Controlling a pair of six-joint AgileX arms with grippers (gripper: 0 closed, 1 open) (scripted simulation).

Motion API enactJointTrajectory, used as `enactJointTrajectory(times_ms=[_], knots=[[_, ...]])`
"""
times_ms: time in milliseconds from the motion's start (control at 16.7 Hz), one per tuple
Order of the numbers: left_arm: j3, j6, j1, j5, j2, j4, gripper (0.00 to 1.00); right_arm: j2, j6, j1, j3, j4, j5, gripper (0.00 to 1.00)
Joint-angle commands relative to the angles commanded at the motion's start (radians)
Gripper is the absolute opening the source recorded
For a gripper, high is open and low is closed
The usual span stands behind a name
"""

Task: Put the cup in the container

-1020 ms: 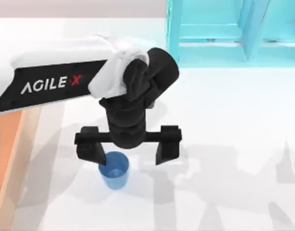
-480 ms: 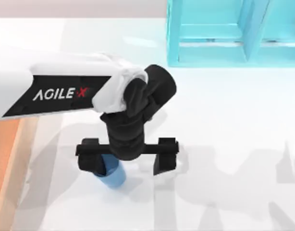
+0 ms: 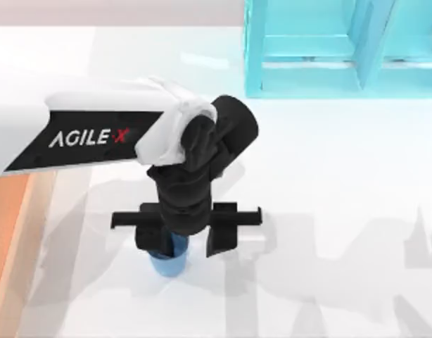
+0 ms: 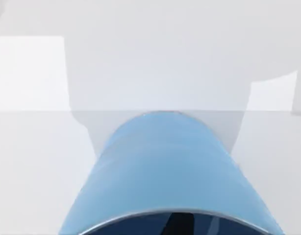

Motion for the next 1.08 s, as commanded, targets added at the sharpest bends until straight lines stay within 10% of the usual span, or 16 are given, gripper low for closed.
enactJointTrajectory(times_ms=[300, 1080], knots=[[0.000, 0.000, 0.000, 0.000, 0.000, 0.000, 0.00, 0.000, 0.000, 0.000, 0.000, 0.000, 0.000, 1.00], [0.068, 0.092, 0.030, -0.009, 0.002, -0.018, 0.00, 0.000, 0.000, 0.000, 0.000, 0.000, 0.000, 1.00]])
